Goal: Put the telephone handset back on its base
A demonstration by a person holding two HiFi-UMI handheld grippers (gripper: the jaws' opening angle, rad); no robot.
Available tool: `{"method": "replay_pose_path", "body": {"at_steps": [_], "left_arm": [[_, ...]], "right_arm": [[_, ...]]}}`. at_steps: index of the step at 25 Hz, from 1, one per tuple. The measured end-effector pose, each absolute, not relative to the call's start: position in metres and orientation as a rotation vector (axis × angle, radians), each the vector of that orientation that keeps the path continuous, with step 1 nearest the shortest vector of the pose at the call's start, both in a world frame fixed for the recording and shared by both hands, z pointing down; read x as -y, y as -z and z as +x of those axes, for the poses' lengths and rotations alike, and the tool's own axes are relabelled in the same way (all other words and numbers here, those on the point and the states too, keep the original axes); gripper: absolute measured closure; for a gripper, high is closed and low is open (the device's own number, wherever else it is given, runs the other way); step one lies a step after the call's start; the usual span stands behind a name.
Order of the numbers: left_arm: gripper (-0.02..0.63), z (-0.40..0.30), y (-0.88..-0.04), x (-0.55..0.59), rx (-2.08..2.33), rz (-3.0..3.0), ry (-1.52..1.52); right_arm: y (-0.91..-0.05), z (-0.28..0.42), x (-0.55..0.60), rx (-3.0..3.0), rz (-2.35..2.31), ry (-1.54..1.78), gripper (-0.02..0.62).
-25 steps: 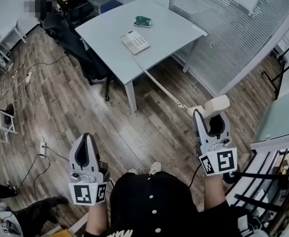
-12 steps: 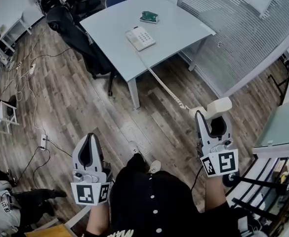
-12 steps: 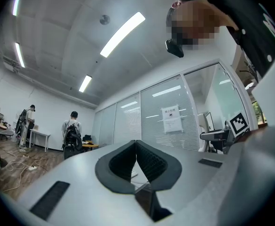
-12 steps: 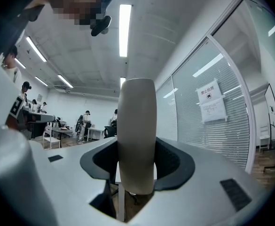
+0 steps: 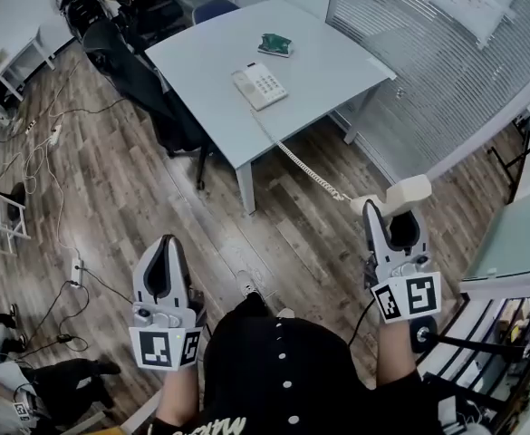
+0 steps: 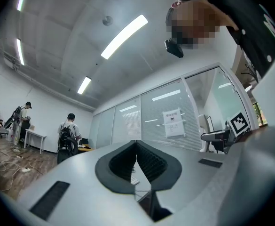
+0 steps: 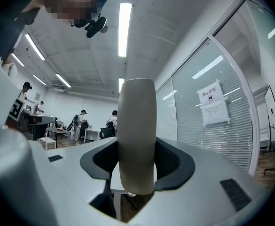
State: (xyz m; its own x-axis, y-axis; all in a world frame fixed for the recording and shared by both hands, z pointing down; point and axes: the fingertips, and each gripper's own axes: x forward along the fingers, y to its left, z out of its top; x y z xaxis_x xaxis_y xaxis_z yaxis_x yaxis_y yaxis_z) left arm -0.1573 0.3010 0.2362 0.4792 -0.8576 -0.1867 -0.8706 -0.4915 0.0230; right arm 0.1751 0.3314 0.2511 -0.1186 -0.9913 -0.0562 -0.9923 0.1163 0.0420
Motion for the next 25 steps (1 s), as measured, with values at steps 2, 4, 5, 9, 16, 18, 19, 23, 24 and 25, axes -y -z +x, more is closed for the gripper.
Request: {"method": "replay_pose_path", "body": {"at_steps": [2, 4, 5, 9, 16, 18, 19, 23, 24, 25], "left_arm": [[0.589, -0.159, -0.239, -0.292, -1.548, -2.644, -0.26], [0.589, -0.161, -0.244, -0.284, -1.555, -2.651, -0.253], [0.59, -0.162, -0.246, -0.28, -1.558, -2.654, -0.252], [0.589, -0.163, -0.249, -0.259, -1.554, -2.662, -0.26], [0.591, -0.168, -0.242, -0.22, -1.533, -2.654, -0.288], [0.589, -0.171, -0.24, -0.21, -1.525, -2.649, -0.299], [0.589, -0.173, -0.239, -0.205, -1.522, -2.646, -0.306], [0.591, -0.182, -0.236, -0.188, -1.512, -2.638, -0.33], [0.591, -0.184, -0.236, -0.183, -1.508, -2.64, -0.333], [0.591, -0.185, -0.235, -0.179, -1.503, -2.642, -0.335]], "right_arm": [[-0.254, 0.173, -0.322, -2.342, -2.079, -0.092, 0.365], [-0.258, 0.17, -0.314, -2.35, -2.08, -0.076, 0.365], [-0.26, 0.169, -0.31, -2.353, -2.081, -0.07, 0.365], [-0.263, 0.168, -0.291, -2.352, -2.087, -0.066, 0.365], [-0.254, 0.164, -0.254, -2.334, -2.092, -0.103, 0.365], [-0.25, 0.16, -0.246, -2.333, -2.091, -0.123, 0.365], [-0.249, 0.158, -0.241, -2.332, -2.09, -0.133, 0.365], [-0.243, 0.151, -0.225, -2.318, -2.093, -0.159, 0.365], [-0.242, 0.149, -0.221, -2.313, -2.096, -0.164, 0.365], [-0.242, 0.148, -0.217, -2.308, -2.1, -0.168, 0.365]]}}
